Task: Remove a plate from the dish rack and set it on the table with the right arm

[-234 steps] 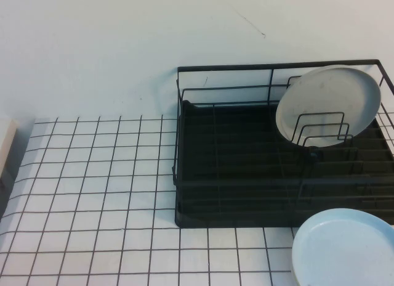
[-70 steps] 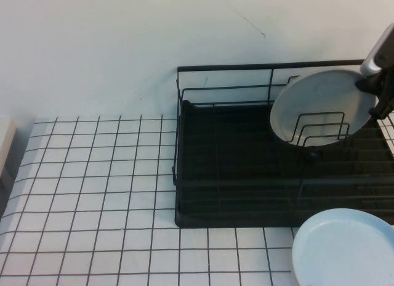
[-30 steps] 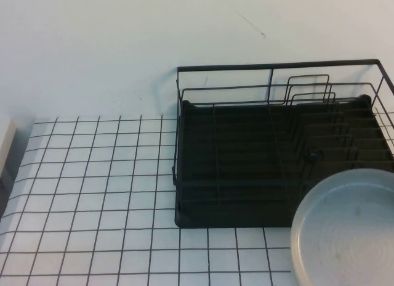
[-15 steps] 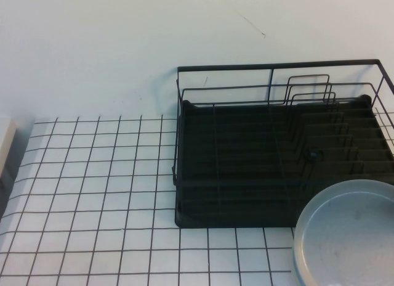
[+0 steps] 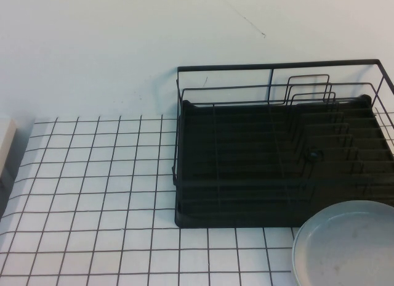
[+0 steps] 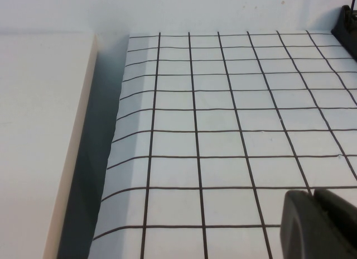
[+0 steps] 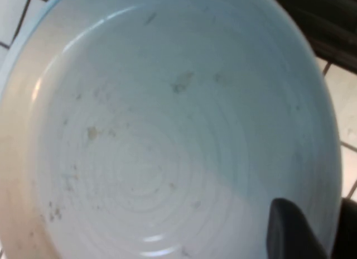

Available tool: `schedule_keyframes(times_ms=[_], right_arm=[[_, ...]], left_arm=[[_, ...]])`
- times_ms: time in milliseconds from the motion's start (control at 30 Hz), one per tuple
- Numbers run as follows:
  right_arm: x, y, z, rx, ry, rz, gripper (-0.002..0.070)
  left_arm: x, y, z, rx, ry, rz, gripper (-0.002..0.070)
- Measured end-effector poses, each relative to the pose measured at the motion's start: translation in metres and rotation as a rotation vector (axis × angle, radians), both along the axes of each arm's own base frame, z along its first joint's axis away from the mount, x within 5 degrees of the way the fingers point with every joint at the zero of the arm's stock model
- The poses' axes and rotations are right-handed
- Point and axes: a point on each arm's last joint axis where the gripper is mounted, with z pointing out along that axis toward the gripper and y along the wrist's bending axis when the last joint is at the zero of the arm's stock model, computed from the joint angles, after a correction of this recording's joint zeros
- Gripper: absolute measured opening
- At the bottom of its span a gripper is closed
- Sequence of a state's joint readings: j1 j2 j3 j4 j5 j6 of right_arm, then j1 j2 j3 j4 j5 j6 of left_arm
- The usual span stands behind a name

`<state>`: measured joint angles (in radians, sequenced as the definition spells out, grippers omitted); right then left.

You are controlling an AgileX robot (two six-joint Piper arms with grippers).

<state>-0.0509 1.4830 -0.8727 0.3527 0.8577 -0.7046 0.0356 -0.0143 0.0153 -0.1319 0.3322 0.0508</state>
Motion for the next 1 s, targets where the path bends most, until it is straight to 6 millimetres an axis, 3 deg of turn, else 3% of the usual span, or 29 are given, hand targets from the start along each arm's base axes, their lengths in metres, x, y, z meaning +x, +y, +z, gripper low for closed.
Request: schedule_keyframes(times_ms=[100,233,333,467,667,800,1000], right_arm=[[0.001,0.000,0.000,-0.005,-0.006,-0.005,0.0198],[0.000,-0.002,0.006,-0.021,-0.025,-0.013,0.0200],[-0.001,-0.003,0.024,-0.038,-0.090,-0.011,0.0140],[-0.012,-0.002,0.063,-0.044,-0.232,-0.008,0.0032],[-0.058,0.000,0.125,-0.070,-0.507,0.005,0.0000],[-0.103,0.002,0.157,-0.081,-0.675,0.010,-0.0002],[-0.158,0.006,0.164,-0.072,-0.770,0.009,-0.0002]], left_arm=[[0.000,0.000,0.000,0.000,0.000,0.000,-0.0003],[0.000,0.000,0.000,0.000,0.000,0.000,-0.0003],[0.000,0.000,0.000,0.000,0.000,0.000,-0.0003],[0.000,0.000,0.000,0.000,0.000,0.000,-0.0003],[0.000,0.000,0.000,0.000,0.000,0.000,-0.0003],[0.000,0.000,0.000,0.000,0.000,0.000,-0.0003],[0.000,0.000,0.000,0.000,0.000,0.000,-0.0003]])
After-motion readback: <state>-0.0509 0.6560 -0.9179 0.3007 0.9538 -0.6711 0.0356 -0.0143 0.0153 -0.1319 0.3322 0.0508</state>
